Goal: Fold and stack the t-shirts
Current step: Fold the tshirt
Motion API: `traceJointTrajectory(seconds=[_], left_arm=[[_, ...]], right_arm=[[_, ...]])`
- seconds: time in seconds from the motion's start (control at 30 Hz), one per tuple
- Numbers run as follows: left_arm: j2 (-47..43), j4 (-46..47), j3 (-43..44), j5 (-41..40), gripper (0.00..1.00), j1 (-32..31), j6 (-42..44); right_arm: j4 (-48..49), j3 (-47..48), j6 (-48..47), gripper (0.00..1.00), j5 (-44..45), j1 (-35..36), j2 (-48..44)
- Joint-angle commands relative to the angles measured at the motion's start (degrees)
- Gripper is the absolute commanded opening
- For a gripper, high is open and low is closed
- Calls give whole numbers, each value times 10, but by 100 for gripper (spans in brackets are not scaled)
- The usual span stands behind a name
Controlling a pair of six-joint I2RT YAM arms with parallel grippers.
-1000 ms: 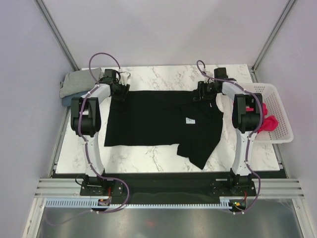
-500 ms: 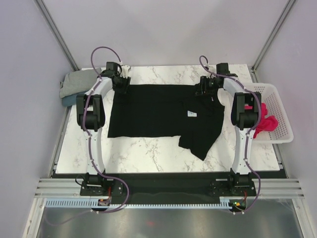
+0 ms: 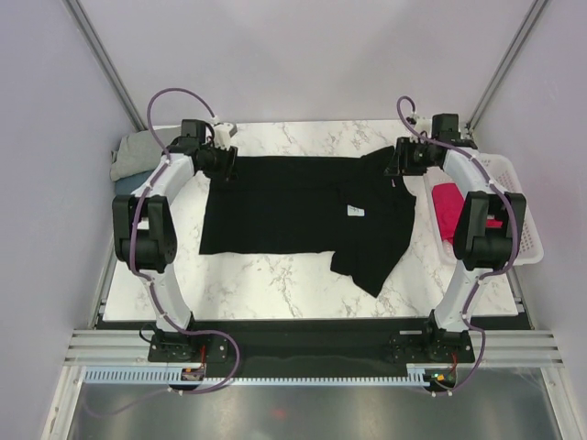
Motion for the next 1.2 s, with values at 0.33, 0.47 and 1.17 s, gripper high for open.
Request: traceJointTrajectory(seconds=[0.33, 0.47, 1.17], left_arm=[[50, -18, -69, 55, 52, 2, -24], [57, -18, -69, 55, 52, 2, -24], [64, -28, -91, 92, 50, 2, -30]], right_arm=[[-15, -71, -18, 48, 65, 4, 17], [-17, -70, -20, 48, 86, 4, 25], [-37, -71, -38, 18, 92, 5, 42]])
